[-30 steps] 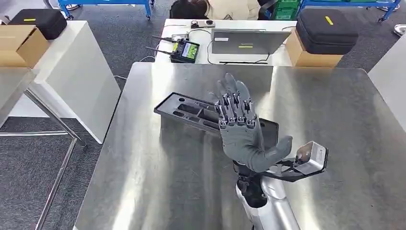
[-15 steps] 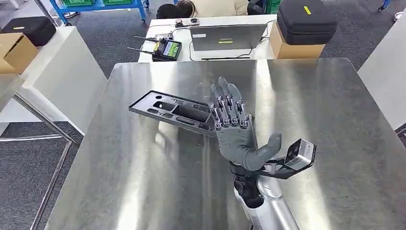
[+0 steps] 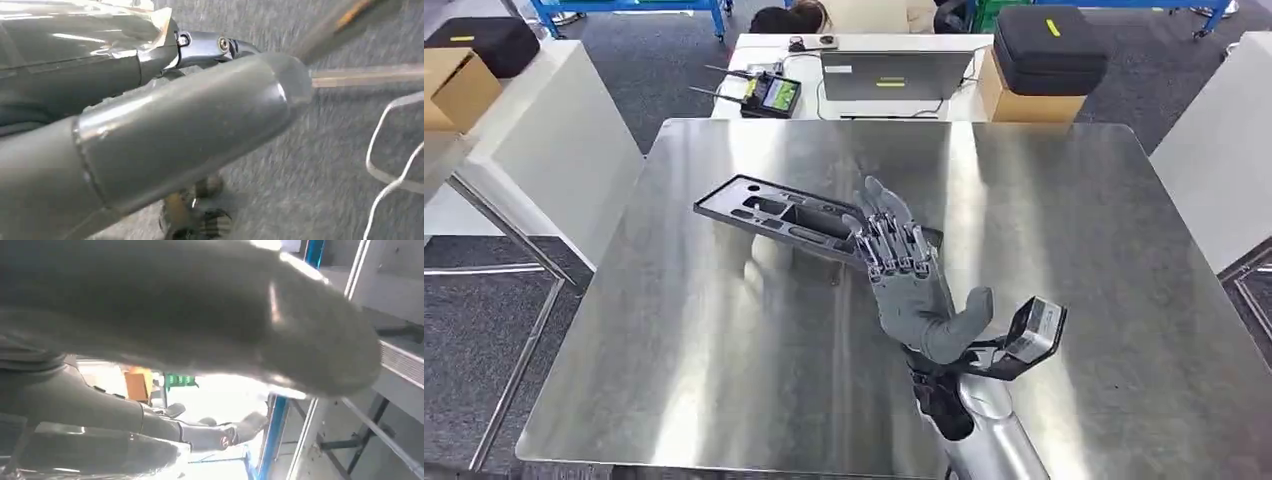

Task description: Take the parts from the cabinet and place them on the table.

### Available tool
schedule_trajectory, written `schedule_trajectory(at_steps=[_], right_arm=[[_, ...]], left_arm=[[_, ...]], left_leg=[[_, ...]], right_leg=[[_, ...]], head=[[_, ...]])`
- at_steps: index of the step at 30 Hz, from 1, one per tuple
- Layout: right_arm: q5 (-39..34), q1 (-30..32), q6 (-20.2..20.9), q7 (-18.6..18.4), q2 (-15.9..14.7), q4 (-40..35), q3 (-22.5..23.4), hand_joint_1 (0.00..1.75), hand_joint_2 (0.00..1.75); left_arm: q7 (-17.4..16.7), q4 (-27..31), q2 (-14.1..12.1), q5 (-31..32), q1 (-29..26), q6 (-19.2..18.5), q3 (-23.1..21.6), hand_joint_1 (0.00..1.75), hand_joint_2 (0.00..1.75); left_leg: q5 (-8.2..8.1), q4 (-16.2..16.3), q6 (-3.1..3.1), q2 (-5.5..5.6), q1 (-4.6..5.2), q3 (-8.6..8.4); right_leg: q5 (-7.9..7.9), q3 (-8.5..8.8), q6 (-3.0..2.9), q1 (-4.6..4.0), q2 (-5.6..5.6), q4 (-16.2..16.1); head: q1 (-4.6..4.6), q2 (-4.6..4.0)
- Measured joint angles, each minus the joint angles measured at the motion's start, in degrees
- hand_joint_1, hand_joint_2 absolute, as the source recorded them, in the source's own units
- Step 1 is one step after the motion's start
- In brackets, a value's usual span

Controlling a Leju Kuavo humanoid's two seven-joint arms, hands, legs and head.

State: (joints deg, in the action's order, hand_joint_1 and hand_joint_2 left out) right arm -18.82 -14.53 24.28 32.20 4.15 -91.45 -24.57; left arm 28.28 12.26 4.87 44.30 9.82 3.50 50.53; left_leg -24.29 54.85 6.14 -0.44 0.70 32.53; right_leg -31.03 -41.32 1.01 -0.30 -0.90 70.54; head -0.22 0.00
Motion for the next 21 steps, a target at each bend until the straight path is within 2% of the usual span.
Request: schedule_trajectory(at_steps=[1, 2, 3, 4, 5, 6, 7, 8, 9, 10, 11, 12, 14, 15, 16, 17, 18, 19, 20, 21], right_arm=[[0.0, 0.0, -0.1, 0.0, -0.2, 0.3, -0.1, 0.0, 0.0], [0.0, 0.0, -0.1, 0.0, -0.2, 0.5, -0.2, 0.0, 0.0], [0.0, 0.0, -0.2, 0.0, -0.2, 0.7, -0.2, 0.0, 0.0], [-0.1, 0.0, -0.3, 0.0, -0.3, 0.9, -0.3, 0.0, 0.0], [-0.1, -0.1, -0.5, 0.0, -0.3, 1.0, -0.4, 0.0, 0.0], [-0.2, -0.3, -0.6, 0.0, -0.3, 1.0, -0.5, 0.0, 0.0], [-0.2, -0.1, -0.6, 0.0, -0.3, 1.1, -0.7, 0.0, 0.0], [-0.4, -0.2, -0.7, 0.1, -0.3, 1.1, -0.7, 0.0, 0.0], [-0.3, -0.2, -0.7, 0.1, -0.2, 1.2, -0.8, 0.0, 0.0], [-0.3, -0.2, -0.7, 0.1, -0.2, 1.3, -0.9, 0.0, 0.0], [-0.3, -0.2, -0.7, 0.1, -0.2, 1.4, -1.0, 0.0, 0.0], [-0.3, -0.3, -0.7, 0.1, -0.1, 1.4, -1.1, 0.0, 0.0], [-0.3, -0.3, -0.7, 0.1, 0.1, 1.4, -1.2, 0.0, 0.0], [-0.3, -0.3, -0.7, 0.1, 0.1, 1.5, -1.2, 0.0, 0.0], [-0.3, -0.3, -0.7, 0.1, 0.1, 1.6, -1.2, 0.0, 0.0], [-0.3, -0.2, -0.7, 0.1, 0.1, 1.7, -1.2, 0.0, 0.0], [-0.3, -0.2, -0.7, 0.1, 0.1, 1.8, -1.3, 0.0, 0.0], [-0.3, -0.2, -0.7, 0.1, 0.1, 1.8, -1.3, 0.0, 0.0], [-0.4, -0.3, -0.7, 0.1, 0.1, 1.7, -1.3, 0.0, 0.0], [-0.4, -0.3, -0.7, 0.1, 0.2, 1.7, -1.4, 0.0, 0.0]], left_arm=[[0.0, 0.0, 0.1, -0.2, -0.1, 0.0, 0.0, 0.0, 0.0], [0.0, -0.1, 0.1, -0.4, -0.1, -0.2, 0.0, 0.0, 0.0], [0.0, -0.1, 0.2, -0.5, -0.2, -0.3, 0.0, 0.0, 0.0], [0.0, -0.1, 0.3, -0.5, -0.2, -0.4, 0.0, 0.0, 0.0], [0.0, -0.1, 0.3, -0.5, -0.1, -0.5, 0.0, 0.0, 0.0], [0.0, 0.0, 0.0, -0.6, -0.2, -0.5, 0.0, 0.0, 0.0], [0.0, 0.0, 0.1, -0.6, -0.2, -0.5, 0.1, 0.0, 0.0], [0.0, 0.0, 0.1, -0.7, -0.3, -0.5, 0.1, 0.0, 0.0], [0.0, 0.0, 0.1, -0.7, -0.3, -0.5, 0.2, 0.0, 0.0], [0.0, 0.0, 0.1, -0.7, -0.4, -0.5, 0.3, 0.0, 0.0], [0.0, 0.0, 0.1, -0.7, -0.4, -0.5, 0.4, 0.0, 0.0], [0.0, 0.0, 0.0, -0.7, -0.4, -0.5, 0.4, 0.0, 0.0], [0.0, -0.1, 0.1, -0.7, -0.5, -0.5, 0.4, 0.0, 0.0], [0.0, -0.1, 0.1, -0.7, -0.5, -0.5, 0.4, 0.0, 0.0], [0.0, -0.1, 0.1, -0.7, -0.5, -0.5, 0.4, 0.0, 0.0], [0.0, -0.1, 0.1, -0.7, -0.6, -0.5, 0.4, 0.0, 0.0], [0.0, -0.1, 0.1, -0.7, -0.6, -0.5, 0.4, 0.0, 0.0], [0.0, -0.1, 0.1, -0.8, -0.6, -0.5, 0.4, 0.0, 0.0], [0.0, -0.1, 0.1, -1.0, -0.6, -0.5, 0.5, 0.0, 0.0], [0.0, 0.0, 0.1, -1.0, -0.5, -0.5, 0.5, 0.0, 0.0]], left_leg=[[0.36, 0.0, -0.58, -0.09, -0.28, 0.58], [0.76, 0.2, -1.23, -0.19, -0.79, 1.28], [1.12, 0.3, -1.82, -0.31, -1.31, 1.92], [1.35, 0.8, -2.34, -0.38, -1.89, 2.66], [1.31, 1.8, -3.0, -0.38, -2.07, 3.36], [1.25, 2.6, -3.67, -0.45, -2.15, 4.28], [1.27, 2.9, -4.3, -0.44, -2.03, 4.32], [1.36, 3.7, -4.56, -0.22, -1.87, 4.34], [1.63, 3.8, -4.63, -0.04, -1.84, 4.65], [1.79, 3.8, -4.95, -0.1, -2.18, 4.85], [1.38, 4.1, -5.28, -0.07, -2.71, 5.19], [-0.88, 5.6, -5.36, 0.0, -2.83, 5.85], [-7.28, 13.5, -5.6, 0.19, -2.78, 8.64], [-9.63, 18.0, -5.73, 0.24, -2.8, 10.02], [-10.59, 20.9, -5.71, 0.27, -2.8, 10.63], [-10.06, 21.5, -5.56, 0.29, -2.8, 9.99], [-8.67, 19.7, -5.29, 0.3, -2.79, 8.22], [-7.01, 15.9, -4.97, 0.31, -2.77, 5.28], [-5.64, 10.3, -4.48, 0.38, -2.71, 1.07], [-6.36, 5.2, -4.11, 0.68, -2.58, -2.56]], right_leg=[[-0.87, -0.37, 0.79, 0.65, 0.1, 2.2], [-0.54, 0.69, 1.83, 1.36, 0.27, 1.8], [0.64, 3.18, 3.14, 1.97, 0.49, -1.4], [2.06, 6.69, 4.53, 2.7, 0.84, -6.5], [2.88, 10.36, 5.65, 3.45, 1.36, -11.8], [1.34, 11.93, 5.45, 3.25, 1.19, -13.3], [2.83, 11.12, 4.97, 2.24, 0.59, -11.7], [2.11, 10.3, 4.24, 2.52, 0.65, -12.1], [2.02, 10.26, 3.48, 2.71, 0.52, -11.5], [2.12, 10.12, 2.86, 2.91, 0.52, -11.4], [2.65, 9.8, 1.87, 3.21, 0.57, -11.5], [3.06, 9.42, 1.2, 3.04, 0.58, -11.5], [3.82, 8.31, -0.09, 2.68, 0.59, -11.5], [4.22, 7.66, -0.46, 2.45, 0.61, -11.5], [4.64, 7.11, -0.57, 2.22, 0.62, -11.5], [5.08, 6.56, -0.6, 2.06, 0.62, -11.5], [5.44, 6.11, -0.51, 1.91, 0.59, -11.4], [5.78, 5.72, -0.37, 1.84, 0.54, -11.4], [6.15, 5.45, -0.19, 1.79, 0.45, -11.4], [6.51, 5.43, 0.02, 1.8, 0.47, -11.4]], head=[[0.02, -0.02], [0.0, 0.0], [0.02, 0.0], [0.0, 0.0], [-0.04, 0.0], [-0.4, 0.0], [-0.27, 0.0], [-0.42, -0.02], [0.02, 0.0], [0.2, -0.02], [0.26, 0.0], [0.22, -0.02], [0.53, 0.0], [0.5, 0.0], [0.52, 0.0], [0.5, -0.02], [0.55, 0.0], [0.52, 0.0], [0.55, 0.0], [0.55, 0.0]])
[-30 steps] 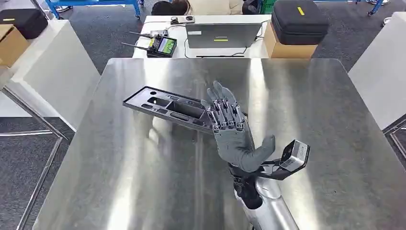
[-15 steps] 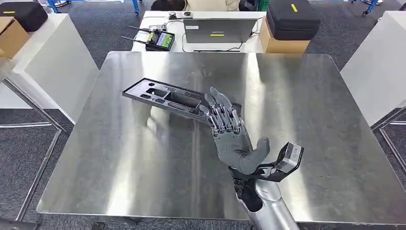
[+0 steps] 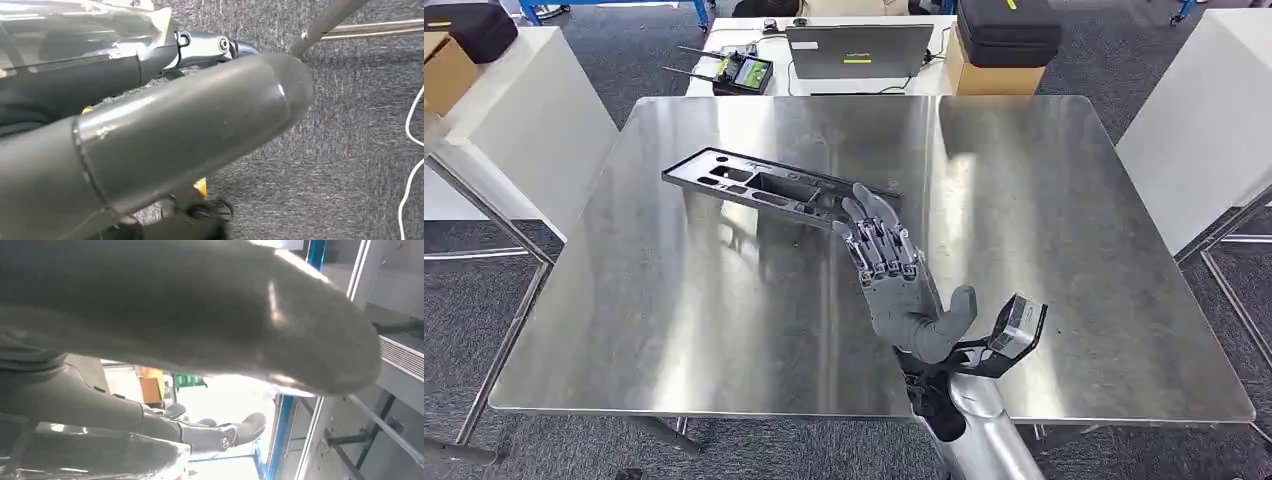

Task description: Take the parts from the cabinet and place them on the table.

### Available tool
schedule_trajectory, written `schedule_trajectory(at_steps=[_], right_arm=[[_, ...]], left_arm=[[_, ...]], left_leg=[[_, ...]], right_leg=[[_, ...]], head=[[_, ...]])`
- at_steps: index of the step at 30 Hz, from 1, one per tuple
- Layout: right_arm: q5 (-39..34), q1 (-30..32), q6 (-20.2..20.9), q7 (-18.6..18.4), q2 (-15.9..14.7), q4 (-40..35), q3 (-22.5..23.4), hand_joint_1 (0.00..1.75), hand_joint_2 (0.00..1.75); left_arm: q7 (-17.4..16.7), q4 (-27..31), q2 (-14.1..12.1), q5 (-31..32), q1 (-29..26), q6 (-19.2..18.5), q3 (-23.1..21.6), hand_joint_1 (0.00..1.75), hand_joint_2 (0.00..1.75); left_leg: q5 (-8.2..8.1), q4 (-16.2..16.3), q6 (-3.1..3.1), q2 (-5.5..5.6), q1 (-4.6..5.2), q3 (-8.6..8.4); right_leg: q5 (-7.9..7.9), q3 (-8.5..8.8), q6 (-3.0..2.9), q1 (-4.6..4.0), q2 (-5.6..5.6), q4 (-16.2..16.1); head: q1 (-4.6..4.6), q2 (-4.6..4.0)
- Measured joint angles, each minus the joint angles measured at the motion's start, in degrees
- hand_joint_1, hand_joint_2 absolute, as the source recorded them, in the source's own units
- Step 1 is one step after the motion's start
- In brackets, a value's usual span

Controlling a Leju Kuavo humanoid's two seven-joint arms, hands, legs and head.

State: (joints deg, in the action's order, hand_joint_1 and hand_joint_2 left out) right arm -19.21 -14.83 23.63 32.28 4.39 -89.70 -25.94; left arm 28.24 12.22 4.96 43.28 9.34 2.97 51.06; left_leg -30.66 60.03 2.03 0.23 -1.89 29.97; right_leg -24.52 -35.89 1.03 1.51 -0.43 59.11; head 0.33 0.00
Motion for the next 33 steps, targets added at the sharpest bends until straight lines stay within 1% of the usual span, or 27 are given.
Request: schedule_trajectory(at_steps=[1, 4, 5, 6, 7, 8, 9, 10, 11, 12, 14, 15, 16, 19, 20, 21, 23, 24, 25, 26, 27, 28, 29, 30, 31, 32, 33], right_arm=[[0.0, -0.1, 0.0, 0.0, 0.1, 0.0, 0.0, 0.0, 0.0], [0.0, 0.0, 0.0, -0.2, 0.4, 0.0, -0.3, 0.0, 0.0], [0.0, 0.0, 0.0, -0.2, 0.3, 0.1, -0.3, 0.0, 0.0], [0.0, -0.1, 0.0, -0.2, 0.2, 0.2, -0.3, 0.0, 0.0], [0.0, -0.2, 0.0, -0.2, 0.2, 0.3, -0.3, 0.0, 0.0], [0.1, -0.1, 0.0, -0.2, 0.2, 0.4, -0.3, 0.0, 0.0], [0.1, 0.0, 0.0, -0.3, 0.2, 0.5, -0.3, 0.0, 0.0], [0.1, 0.0, 0.0, -0.3, 0.2, 0.6, -0.3, 0.0, 0.0], [0.1, 0.1, 0.0, -0.3, 0.1, 0.8, -0.3, 0.0, 0.0], [0.1, 0.1, 0.0, -0.3, 0.0, 0.9, -0.3, 0.0, 0.0], [0.1, 0.1, 0.0, -0.3, -0.1, 1.0, -0.3, 0.0, 0.0], [0.1, 0.0, 0.0, -0.3, -0.1, 1.0, -0.3, 0.0, 0.0], [0.1, -0.2, 0.0, -0.2, -0.1, 1.0, -0.4, 0.0, 0.0], [0.5, -0.1, -0.1, 0.0, -0.2, 1.1, -0.3, 0.0, 0.0], [0.7, 0.0, -0.3, 0.0, -0.3, 1.1, -0.3, 0.0, 0.0], [0.7, 0.0, -0.5, 0.0, -0.2, 1.1, -0.3, 0.0, 0.0], [1.0, 0.1, -0.9, 0.2, -0.2, 1.1, -0.3, 0.0, 0.0], [1.0, 0.2, -1.0, 0.3, -0.2, 1.1, -0.3, 0.0, 0.0], [1.1, 0.4, -1.1, 0.3, -0.2, 1.1, -0.3, 0.0, 0.0], [1.2, 0.7, -1.1, 0.4, -0.2, 1.1, -0.2, 0.0, 0.0], [1.3, 0.9, -1.1, 0.4, -0.3, 1.1, -0.2, 0.0, 0.0], [1.3, 1.0, -1.2, 0.4, -0.3, 1.1, -0.1, 0.0, 0.0], [1.4, 1.0, -1.2, 0.5, -0.3, 1.1, -0.1, 0.0, 0.0], [1.5, 1.0, -1.3, 0.5, -0.3, 1.0, 0.0, 0.0, 0.0], [1.6, 1.1, -1.3, 0.6, -0.3, 0.8, 0.0, 0.0, 0.0], [1.6, 1.0, -1.4, 0.6, -0.3, 0.6, 0.1, 0.0, 0.0], [1.7, 1.0, -1.4, 0.7, -0.3, 0.5, 0.1, 0.0, 0.0]], left_arm=[[0.0, 0.0, 0.0, -0.1, 0.0, 0.0, 0.1, 0.0, 0.0], [0.0, 0.0, -0.1, -0.5, -0.2, 0.0, 0.7, 0.0, 0.0], [0.0, 0.0, -0.1, -0.6, -0.3, 0.0, 0.8, 0.0, 0.0], [0.0, 0.0, 0.0, -0.6, -0.3, 0.0, 0.8, 0.0, 0.0], [0.0, 0.0, 0.3, -0.6, -0.3, -0.2, 0.9, 0.0, 0.0], [0.0, 0.0, 0.2, -0.7, -0.3, -0.2, 0.9, 0.0, 0.0], [0.0, 0.0, 0.2, -0.7, -0.4, -0.3, 0.9, 0.0, 0.0], [0.0, 0.0, 0.2, -0.7, -0.4, -0.4, 0.9, 0.0, 0.0], [0.0, 0.0, 0.2, -0.7, -0.5, -0.4, 0.9, 0.0, 0.0], [0.0, 0.0, 0.2, -0.7, -0.5, -0.5, 0.9, 0.0, 0.0], [0.0, 0.0, 0.3, -0.7, -0.5, -0.5, 0.9, 0.0, 0.0], [0.0, 0.0, 0.3, -0.7, -0.5, -0.5, 0.9, 0.0, 0.0], [0.0, 0.0, 0.4, -0.7, -0.5, -0.5, 0.9, 0.0, 0.0], [0.0, 0.0, 0.5, -0.5, -0.5, -0.6, 0.9, 0.0, 0.0], [0.0, 0.0, 0.4, -0.4, -0.5, -0.6, 0.9, 0.0, 0.0], [0.0, 0.0, 0.3, -0.3, -0.4, -0.6, 0.9, 0.0, 0.0], [-0.2, 0.0, 0.4, 0.1, -0.3, -0.7, 0.9, 0.0, 0.0], [-0.3, 0.0, 0.3, 0.2, -0.3, -0.7, 0.9, 0.0, 0.0], [-0.5, 0.0, 0.3, 0.4, -0.3, -0.7, 0.9, 0.0, 0.0], [-0.5, 0.0, 0.3, 0.5, -0.3, -0.7, 0.9, 0.0, 0.0], [-0.5, 0.0, 0.3, 0.5, -0.3, -0.7, 0.9, 0.0, 0.0], [-0.6, 0.0, 0.3, 0.5, -0.2, -0.7, 0.8, 0.0, 0.0], [-0.6, 0.0, 0.3, 0.6, 0.0, -0.7, 0.8, 0.0, 0.0], [-0.7, 0.0, 0.3, 0.6, 0.2, -0.7, 0.8, 0.0, 0.0], [-0.7, 0.0, 0.5, 0.7, 0.5, -0.7, 0.8, 0.0, 0.0], [-0.8, 0.0, 0.5, 0.7, 0.7, -0.7, 0.8, 0.0, 0.0], [-0.9, 0.0, 0.5, 0.8, 0.7, -0.7, 0.8, 0.0, 0.0]], left_leg=[[-0.22, -1.1, -0.46, 0.04, 0.42, -0.7], [0.57, -1.2, 0.0, 0.06, 1.2, 0.02], [1.66, -2.2, 0.57, -0.05, 1.17, -0.05], [2.48, -2.7, 0.74, -0.42, 0.92, 0.16], [3.18, -2.9, 1.51, -0.43, 1.12, 0.97], [3.62, -2.9, 1.78, -0.46, 1.21, 1.6], [4.13, -2.8, 1.94, -0.57, 1.33, 2.3], [4.69, -2.8, 2.02, -0.67, 1.5, 3.11], [5.14, -2.8, 2.0, -0.72, 1.63, 3.72], [5.68, -2.7, 1.99, -0.75, 1.76, 4.46], [6.42, -2.7, 1.78, -0.73, 1.91, 5.38], [6.75, -2.5, 1.58, -0.73, 2.02, 5.67], [6.96, -2.1, 1.32, -0.73, 2.37, 6.14], [8.18, -2.0, 0.57, -0.91, 2.4, 6.5], [8.46, -2.0, 0.27, -0.81, 2.5, 6.64], [7.33, -1.3, -0.03, -0.58, 2.14, 7.39], [0.97, 4.3, -0.97, -0.32, 1.66, 9.17], [-2.01, 8.8, -1.41, -0.3, 1.36, 10.37], [-3.76, 12.8, -1.87, -0.3, 1.09, 11.24], [-3.91, 15.5, -2.25, -0.31, 0.68, 11.43], [-2.78, 15.3, -2.56, -0.33, 0.29, 10.5], [-0.85, 13.0, -2.89, -0.35, -0.13, 8.49], [1.42, 8.3, -3.27, -0.36, -0.59, 4.97], [2.53, 3.1, -3.75, -0.36, -1.07, 1.38], [0.63, -0.9, -4.44, 0.09, -1.03, -1.19], [0.73, -1.9, -3.83, 0.64, -0.58, -1.35], [0.9, -1.8, -3.5, 0.4, -0.44, -0.61]], right_leg=[[0.35, -0.15, 0.48, -0.33, 0.01, -0.1], [1.43, -0.06, 2.05, 0.19, 0.11, -0.7], [1.72, -0.34, 2.5, -0.12, 0.14, -1.0], [0.77, -0.67, 2.23, -0.09, 0.3, -0.2], [-2.4, -2.21, 1.32, -0.23, 0.33, 2.6], [-5.22, -3.55, 0.69, -0.23, 0.32, 6.6], [-7.6, -5.0, 0.43, -0.23, 0.31, 11.2], [-9.2, -6.14, 0.54, -0.24, 0.32, 15.4], [-9.34, -6.16, 0.89, -0.24, 0.32, 17.2], [-8.48, -4.53, 1.49, -0.28, 0.32, 16.2], [-5.69, 1.62, 2.27, -0.52, 0.33, 8.1], [-5.15, 5.45, 1.93, -0.7, 0.43, 2.6], [-5.89, 8.8, 1.33, -1.21, 0.5, -1.8], [-5.33, 8.0, 0.68, -1.55, 0.45, -2.5], [-4.8, 7.21, 0.08, -0.75, 0.48, -2.8], [-4.18, 7.59, -0.39, 0.12, 0.71, -2.9], [-3.19, 6.32, -1.47, 0.04, 0.69, -2.9], [-2.67, 5.72, -1.52, 0.0, 0.71, -2.9], [-2.23, 5.14, -1.37, 0.0, 0.72, -2.8], [-1.78, 4.56, -1.16, 0.06, 0.71, -2.8], [-1.37, 4.1, -0.93, 0.2, 0.71, -2.7], [-1.11, 3.68, -0.52, 0.41, 0.69, -2.6], [-0.84, 3.25, -0.1, 0.73, 0.65, -2.3], [-0.68, 2.92, 0.18, 0.84, 0.63, -1.9], [-0.46, 2.4, 0.56, 0.63, 0.64, -1.6], [-0.12, 2.03, 1.08, 0.39, 0.63, -1.5], [0.45, 2.01, 1.86, 0.25, 0.63, -1.6]], head=[[-0.13, 0.0], [0.15, 0.0], [0.18, 0.0], [0.11, 0.0], [0.04, -0.02], [-0.04, 0.0], [-0.07, -0.02], [-0.09, 0.0], [-0.11, 0.0], [-0.09, 0.0], [-0.11, 0.0], [-0.11, 0.0], [-0.11, -0.02], [0.13, 0.0], [0.15, 0.0], [-0.02, 0.0], [0.79, 0.0], [0.63, -0.02], [0.77, 0.0], [0.72, 0.0], [0.7, 0.0], [0.72, 0.0], [0.7, 0.0], [0.74, 0.0], [0.85, 0.0], [0.87, 0.0], [0.66, 0.0]])
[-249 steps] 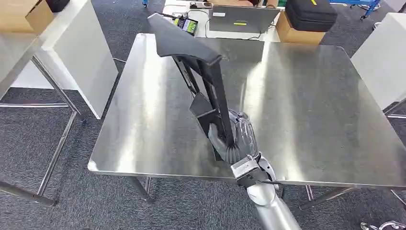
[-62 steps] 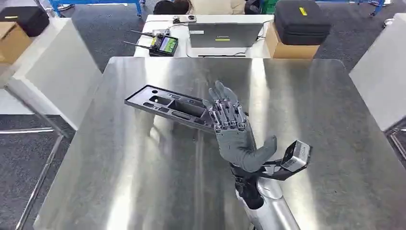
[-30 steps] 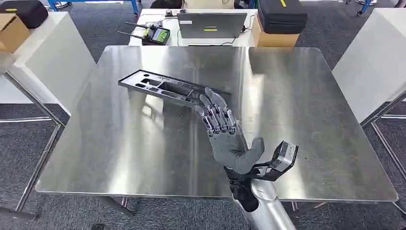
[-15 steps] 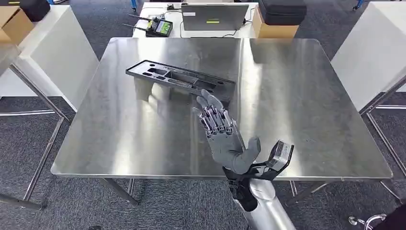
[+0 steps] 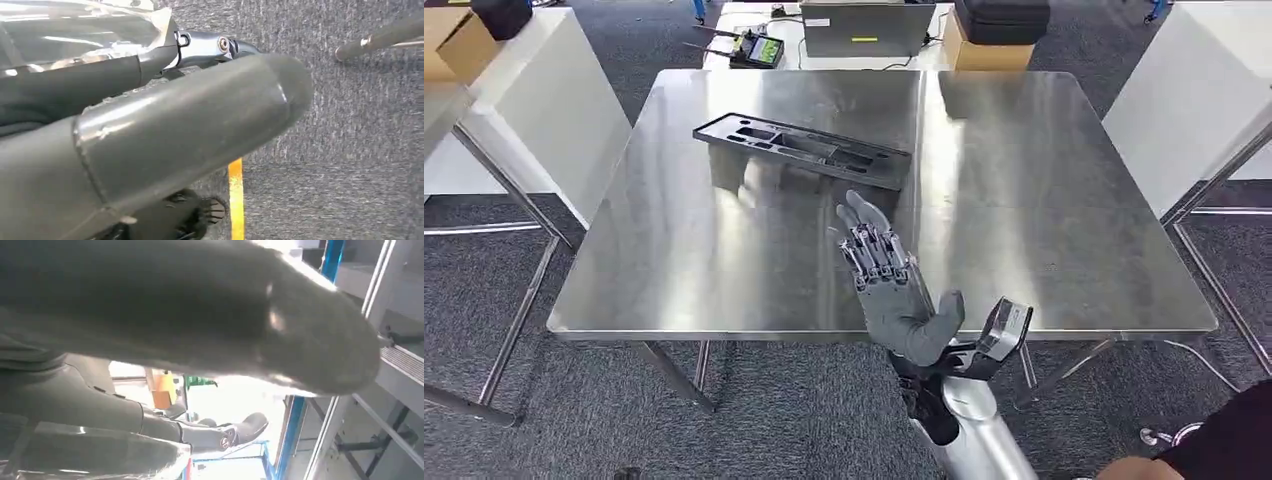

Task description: Take the parts from the cabinet and place them on the table.

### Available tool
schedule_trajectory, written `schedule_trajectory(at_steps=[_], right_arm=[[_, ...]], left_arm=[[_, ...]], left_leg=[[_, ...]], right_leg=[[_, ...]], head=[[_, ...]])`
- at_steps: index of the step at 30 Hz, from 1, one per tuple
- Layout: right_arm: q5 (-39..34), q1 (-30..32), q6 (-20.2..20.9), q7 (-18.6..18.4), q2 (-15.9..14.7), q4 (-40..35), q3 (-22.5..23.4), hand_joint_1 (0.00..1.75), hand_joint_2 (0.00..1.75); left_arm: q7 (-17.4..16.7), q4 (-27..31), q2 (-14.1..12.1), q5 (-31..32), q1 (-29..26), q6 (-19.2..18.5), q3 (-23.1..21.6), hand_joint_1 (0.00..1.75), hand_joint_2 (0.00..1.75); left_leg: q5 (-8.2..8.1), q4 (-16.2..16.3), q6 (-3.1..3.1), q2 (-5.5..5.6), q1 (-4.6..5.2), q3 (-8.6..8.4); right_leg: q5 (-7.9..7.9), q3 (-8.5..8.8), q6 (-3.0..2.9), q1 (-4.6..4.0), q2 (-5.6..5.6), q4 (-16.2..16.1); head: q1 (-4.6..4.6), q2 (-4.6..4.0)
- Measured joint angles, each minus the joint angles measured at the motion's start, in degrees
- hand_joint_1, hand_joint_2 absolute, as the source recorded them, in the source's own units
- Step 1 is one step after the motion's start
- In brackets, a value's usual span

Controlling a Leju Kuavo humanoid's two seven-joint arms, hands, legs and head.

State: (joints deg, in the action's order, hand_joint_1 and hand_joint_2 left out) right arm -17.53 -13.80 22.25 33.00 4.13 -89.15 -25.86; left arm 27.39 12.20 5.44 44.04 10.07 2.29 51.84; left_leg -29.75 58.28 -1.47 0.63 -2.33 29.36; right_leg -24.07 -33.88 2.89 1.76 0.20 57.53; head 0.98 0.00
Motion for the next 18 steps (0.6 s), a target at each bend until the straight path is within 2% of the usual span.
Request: schedule_trajectory(at_steps=[2, 3, 4, 5, 6, 7, 8, 9, 10, 11, 12, 13, 14, 17, 18], right_arm=[[0.1, 0.2, -0.2, 0.0, -0.1, 0.0, 0.1, 0.0, 0.0], [0.1, 0.3, -0.2, 0.0, -0.2, 0.0, 0.3, 0.0, 0.0], [0.1, 0.4, -0.4, 0.1, -0.3, 0.0, 0.3, 0.0, 0.0], [0.1, 0.5, -0.5, 0.1, -0.4, 0.0, 0.3, 0.0, 0.0], [0.1, 0.5, -0.5, 0.1, -0.5, 0.0, 0.4, 0.0, 0.0], [0.1, 0.6, -0.5, 0.1, -0.6, 0.0, 0.4, 0.0, 0.0], [0.1, 0.7, -0.5, 0.1, -0.6, 0.0, 0.5, 0.0, 0.0], [0.1, 0.9, -0.5, 0.1, -0.7, 0.0, 0.6, 0.0, 0.0], [0.1, 1.0, -0.5, 0.1, -0.8, 0.0, 0.6, 0.0, 0.0], [0.2, 0.9, -0.5, 0.1, -0.9, 0.0, 0.6, 0.0, 0.0], [0.2, 0.9, -0.5, 0.1, -0.9, 0.0, 0.6, 0.0, 0.0], [0.3, 0.8, -0.5, 0.1, -0.9, -0.1, 0.6, 0.0, 0.0], [0.3, 0.8, -0.5, 0.2, -0.8, -0.3, 0.6, 0.0, 0.0], [0.4, 1.0, -0.5, 0.4, -0.9, -0.4, 0.7, 0.0, 0.0], [0.4, 1.1, -0.6, 0.4, -0.9, -0.4, 0.7, 0.0, 0.0]], left_arm=[[-0.2, 0.0, 0.0, 0.3, 0.0, 0.0, 0.0, 0.0, 0.0], [-0.3, 0.0, 0.1, 0.4, 0.1, 0.0, 0.0, 0.0, 0.0], [-0.3, 0.0, 0.1, 0.4, 0.2, 0.0, 0.0, 0.0, 0.0], [-0.3, 0.0, 0.1, 0.4, 0.4, 0.0, 0.0, 0.0, 0.0], [-0.3, 0.0, 0.0, 0.4, 0.4, 0.1, 0.0, 0.0, 0.0], [-0.3, 0.0, 0.0, 0.5, 0.4, 0.1, 0.0, 0.0, 0.0], [-0.3, 0.0, 0.0, 0.5, 0.4, 0.1, 0.0, 0.0, 0.0], [-0.3, 0.0, 0.0, 0.5, 0.5, 0.1, 0.0, 0.0, 0.0], [-0.3, 0.0, 0.0, 0.5, 0.4, 0.1, 0.0, 0.0, 0.0], [-0.4, 0.0, 0.0, 0.5, 0.5, 0.1, 0.0, 0.0, 0.0], [-0.3, 0.0, 0.1, 0.5, 0.5, 0.1, 0.0, 0.0, 0.0], [-0.4, 0.0, 0.2, 0.5, 0.6, 0.1, 0.0, 0.0, 0.0], [-0.4, 0.0, 0.3, 0.5, 0.7, 0.1, 0.0, 0.0, 0.0], [-0.4, 0.0, 0.3, 0.5, 0.7, 0.2, 0.0, 0.0, 0.0], [-0.4, 0.0, 0.2, 0.5, 0.7, 0.2, 0.0, 0.0, 0.0]], left_leg=[[0.85, 0.2, 1.37, -0.1, 0.85, 0.75], [1.74, -0.4, 2.72, -0.43, 0.65, 1.33], [2.3, -0.4, 3.51, -0.53, 1.08, 2.02], [2.93, -0.3, 4.44, -0.63, 1.23, 2.98], [3.58, -0.3, 4.84, -0.7, 1.51, 3.87], [4.25, -0.3, 5.1, -0.82, 1.79, 4.78], [4.88, -0.3, 5.24, -0.85, 2.07, 5.63], [5.54, -0.3, 5.37, -0.86, 2.37, 6.46], [6.17, -0.2, 5.43, -0.86, 2.66, 7.23], [6.81, -0.2, 5.43, -0.86, 2.9, 7.92], [7.42, -0.2, 5.41, -0.83, 3.14, 8.51], [7.91, -0.2, 5.38, -0.85, 3.1, 8.75], [8.44, -0.1, 5.03, -0.78, 3.5, 9.18], [10.34, -0.7, 4.28, -1.06, 3.32, 9.44], [10.29, -0.5, 3.92, -0.93, 3.27, 9.9]], right_leg=[[1.08, -0.43, 1.55, -0.2, -0.05, -0.5], [0.57, -1.09, 1.73, 0.16, -0.01, -0.1], [-1.39, -2.15, 1.19, 0.28, -0.05, 1.3], [-4.73, -3.83, 0.36, 0.05, -0.07, 5.0], [-7.73, -5.33, -0.04, 0.03, -0.07, 9.9], [-9.96, -6.71, -0.13, -0.05, -0.09, 14.7], [-10.73, -7.18, 0.14, -0.22, -0.1, 17.9], [-10.15, -6.43, 0.53, -0.52, -0.09, 18.7], [-8.68, -4.41, 0.94, -0.83, -0.09, 17.0], [-6.96, -1.28, 1.08, -1.28, -0.09, 13.3], [-6.02, 2.48, 0.61, -1.68, -0.09, 8.2], [-6.62, 5.97, -0.27, -2.04, -0.06, 3.5], [-7.84, 9.49, -1.34, -2.59, 0.04, -1.8], [-6.9, 7.99, -2.36, -2.8, -0.04, -2.2], [-6.0, 7.68, -3.0, -1.34, 0.06, -2.6]], head=[[0.04, 0.0], [0.04, -0.02], [0.11, 0.0], [-0.39, -0.02], [-0.68, 0.0], [-0.66, 0.0], [-0.68, -0.02], [-0.63, 0.0], [-0.68, 0.0], [-0.7, 0.0], [-0.66, 0.0], [-0.66, -0.02], [-0.7, 0.0], [-0.61, 0.0], [-0.5, 0.0]])
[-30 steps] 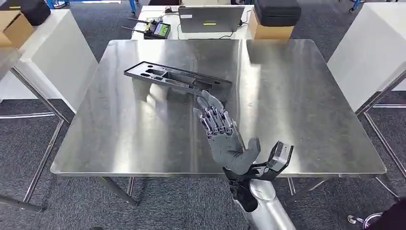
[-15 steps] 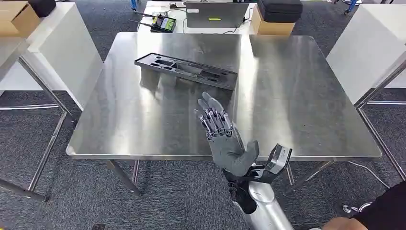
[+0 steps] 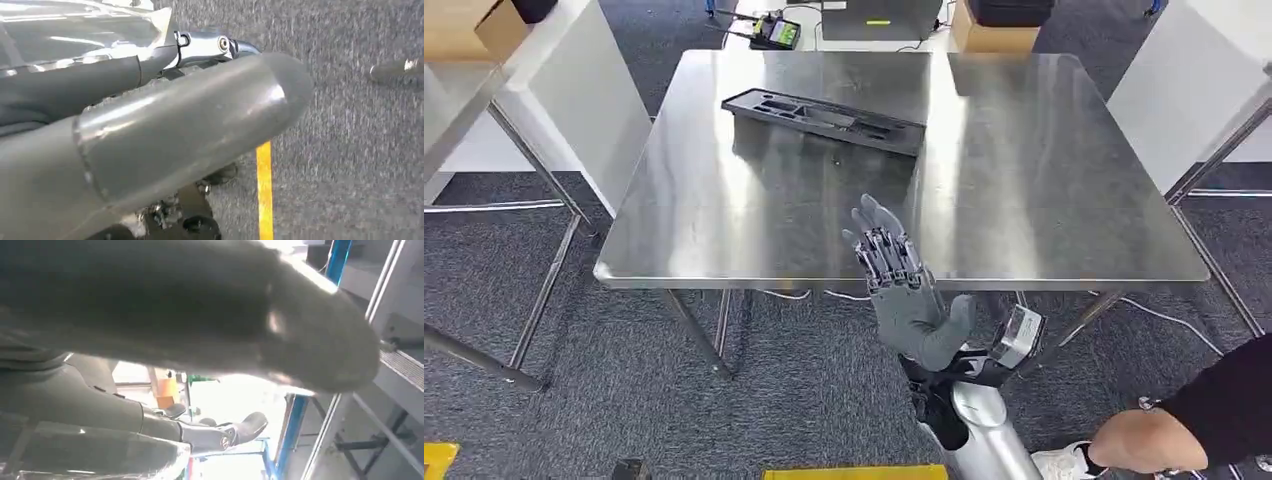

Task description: Take the parts from the cabinet and place them on the table.

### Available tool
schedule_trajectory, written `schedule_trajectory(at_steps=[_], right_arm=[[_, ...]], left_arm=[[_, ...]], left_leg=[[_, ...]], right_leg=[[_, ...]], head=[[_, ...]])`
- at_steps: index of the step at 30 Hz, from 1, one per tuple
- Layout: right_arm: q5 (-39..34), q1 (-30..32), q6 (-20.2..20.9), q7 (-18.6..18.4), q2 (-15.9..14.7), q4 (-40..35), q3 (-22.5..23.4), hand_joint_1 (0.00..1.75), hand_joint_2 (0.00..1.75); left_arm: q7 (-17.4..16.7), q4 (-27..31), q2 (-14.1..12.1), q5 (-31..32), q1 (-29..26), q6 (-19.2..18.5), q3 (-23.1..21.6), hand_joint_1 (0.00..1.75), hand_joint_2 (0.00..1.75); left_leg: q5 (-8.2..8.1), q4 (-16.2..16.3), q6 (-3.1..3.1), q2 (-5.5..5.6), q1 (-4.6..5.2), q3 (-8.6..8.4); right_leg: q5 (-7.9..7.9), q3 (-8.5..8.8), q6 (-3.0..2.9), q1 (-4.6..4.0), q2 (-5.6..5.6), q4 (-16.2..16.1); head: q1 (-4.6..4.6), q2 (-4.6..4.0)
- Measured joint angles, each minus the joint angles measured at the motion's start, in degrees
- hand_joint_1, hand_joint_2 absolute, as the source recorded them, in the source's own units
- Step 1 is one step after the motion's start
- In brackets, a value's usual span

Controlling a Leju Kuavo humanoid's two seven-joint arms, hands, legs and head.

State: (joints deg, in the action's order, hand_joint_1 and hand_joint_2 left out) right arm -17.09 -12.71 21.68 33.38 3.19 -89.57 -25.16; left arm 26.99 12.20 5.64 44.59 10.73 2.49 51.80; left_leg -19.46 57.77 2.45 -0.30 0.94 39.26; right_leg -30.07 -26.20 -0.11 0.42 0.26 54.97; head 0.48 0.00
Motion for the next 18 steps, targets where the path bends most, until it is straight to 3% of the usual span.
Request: schedule_trajectory(at_steps=[1, 2, 4, 5, 6, 7, 8, 9, 10, 11, 12, 14, 15, 16, 17, 18], right_arm=[[0.0, -0.1, 0.0, 0.0, 0.1, 0.0, 0.0, 0.0, 0.0], [0.0, 0.0, 0.0, 0.0, 0.1, 0.0, 0.0, 0.0, 0.0], [0.0, 0.0, 0.0, 0.0, 0.1, 0.0, 0.0, 0.0, 0.0], [0.0, 0.1, 0.0, 0.0, 0.1, 0.0, 0.0, 0.0, 0.0], [0.0, 0.2, 0.0, 0.0, 0.1, 0.0, 0.0, 0.0, 0.0], [0.0, 0.2, 0.0, 0.0, 0.1, 0.0, 0.0, 0.0, 0.0], [0.0, 0.2, 0.0, 0.0, 0.1, 0.0, 0.0, 0.0, 0.0], [0.1, 0.2, 0.0, 0.1, 0.1, 0.0, 0.0, 0.0, 0.0], [0.1, 0.2, 0.0, 0.1, 0.1, 0.0, 0.0, 0.0, 0.0], [0.1, 0.1, 0.0, 0.2, 0.1, 0.0, 0.0, 0.0, 0.0], [0.1, 0.2, 0.0, 0.2, 0.1, 0.0, 0.0, 0.0, 0.0], [0.1, 0.2, 0.0, 0.3, 0.1, 0.0, 0.0, 0.0, 0.0], [0.1, 0.2, 0.0, 0.3, 0.0, 0.0, 0.0, 0.0, 0.0], [0.1, 0.1, 0.0, 0.4, 0.0, 0.1, 0.2, 0.0, 0.0], [0.1, 0.1, 0.0, 0.5, 0.0, 0.1, 0.2, 0.0, 0.0], [0.1, 0.1, 0.0, 0.5, 0.0, 0.2, 0.2, 0.0, 0.0]], left_arm=[[0.0, 0.0, 0.0, 0.0, 0.0, 0.0, 0.0, 0.0, 0.0], [0.0, 0.0, 0.0, 0.0, 0.0, 0.0, 0.0, 0.0, 0.0], [0.0, 0.0, 0.0, 0.1, 0.0, 0.0, 0.0, 0.0, 0.0], [0.0, 0.0, 0.0, 0.1, 0.0, 0.0, 0.0, 0.0, 0.0], [0.0, 0.0, 0.0, 0.1, 0.0, 0.0, 0.0, 0.0, 0.0], [0.0, 0.0, 0.0, 0.1, 0.0, 0.1, 0.0, 0.0, 0.0], [0.0, 0.0, 0.0, 0.1, 0.0, 0.1, 0.0, 0.0, 0.0], [0.0, 0.0, 0.0, 0.1, 0.1, 0.2, 0.0, 0.0, 0.0], [0.0, 0.0, 0.0, 0.1, 0.1, 0.2, 0.0, 0.0, 0.0], [0.0, 0.0, 0.2, 0.1, 0.3, 0.2, 0.0, 0.0, 0.0], [0.1, 0.0, 0.1, 0.1, 0.3, 0.3, 0.0, 0.0, 0.0], [0.1, 0.0, 0.2, 0.1, 0.2, 0.5, 0.0, 0.0, 0.0], [0.2, 0.0, 0.2, 0.1, 0.2, 0.5, 0.0, 0.0, 0.0], [0.2, 0.0, 0.2, 0.0, 0.3, 0.6, 0.0, 0.0, 0.0], [0.2, 0.0, 0.2, 0.0, 0.4, 0.7, 0.0, 0.0, 0.0], [0.2, 0.0, 0.1, 0.0, 0.3, 0.8, 0.0, 0.0, 0.0]], left_leg=[[-2.56, 1.1, -0.63, 0.38, -0.31, 0.68], [-6.33, 3.7, -1.12, 0.47, -0.6, 1.39], [-12.56, 12.5, -2.19, 0.49, -1.38, 3.47], [-13.49, 16.8, -2.76, 0.47, -1.85, 4.16], [-12.83, 18.1, -3.14, 0.46, -2.24, 3.88], [-10.7, 17.3, -3.68, 0.44, -2.79, 2.22], [-8.77, 14.7, -4.2, 0.41, -3.27, -0.23], [-7.45, 10.1, -4.8, 0.37, -3.79, -3.76], [-8.21, 5.3, -5.51, 0.4, -4.33, -7.09], [-10.05, 2.5, -5.84, 0.81, -3.57, -8.94], [-10.06, 2.4, -4.87, 0.99, -3.56, -8.3], [-9.53, 2.5, -3.72, 0.89, -2.85, -7.38], [-8.79, 2.0, -2.58, 0.77, -2.63, -6.85], [-8.05, 1.7, -1.48, 0.43, -2.65, -6.36], [-7.36, 1.7, -0.39, 0.46, -2.52, -5.54], [-6.82, 1.7, 0.19, 0.42, -2.4, -4.73]], right_leg=[[0.67, -0.1, -0.13, -0.08, 0.15, 0.0], [1.34, -1.21, -1.11, -0.02, 0.25, 0.0], [2.69, -2.35, -1.12, -0.02, 0.27, 0.1], [3.36, -3.32, -0.84, 0.05, 0.28, 0.3], [3.75, -3.97, -0.57, 0.2, 0.3, 0.4], [4.22, -4.96, -0.13, 0.49, 0.32, 0.8], [4.46, -5.8, 0.24, 0.83, 0.32, 1.4], [4.66, -6.66, 0.61, 1.26, 0.31, 2.1], [4.75, -7.38, 0.82, 1.26, 0.33, 3.0], [4.94, -8.42, 1.16, 0.82, 0.3, 3.5], [5.35, -8.7, 1.72, 0.79, 0.3, 3.8], [6.38, -9.02, 3.17, 0.61, 0.29, 3.4], [6.87, -9.6, 3.94, 0.4, 0.26, 3.3], [5.57, -10.14, 3.74, 1.12, 0.22, 4.3], [2.8, -11.68, 2.97, 0.91, 0.17, 6.5], [-0.3, -12.91, 2.32, 0.87, 0.13, 10.5]], head=[[-0.09, 0.0], [0.39, -0.02], [0.48, -0.02], [0.53, -0.02], [0.53, -0.02], [0.5, -0.02], [0.5, 0.0], [0.53, 0.0], [0.57, -0.02], [1.01, 0.0], [0.66, 0.0], [0.66, 0.0], [0.63, -0.02], [0.77, 0.0], [0.53, 0.0], [0.22, 0.0]])
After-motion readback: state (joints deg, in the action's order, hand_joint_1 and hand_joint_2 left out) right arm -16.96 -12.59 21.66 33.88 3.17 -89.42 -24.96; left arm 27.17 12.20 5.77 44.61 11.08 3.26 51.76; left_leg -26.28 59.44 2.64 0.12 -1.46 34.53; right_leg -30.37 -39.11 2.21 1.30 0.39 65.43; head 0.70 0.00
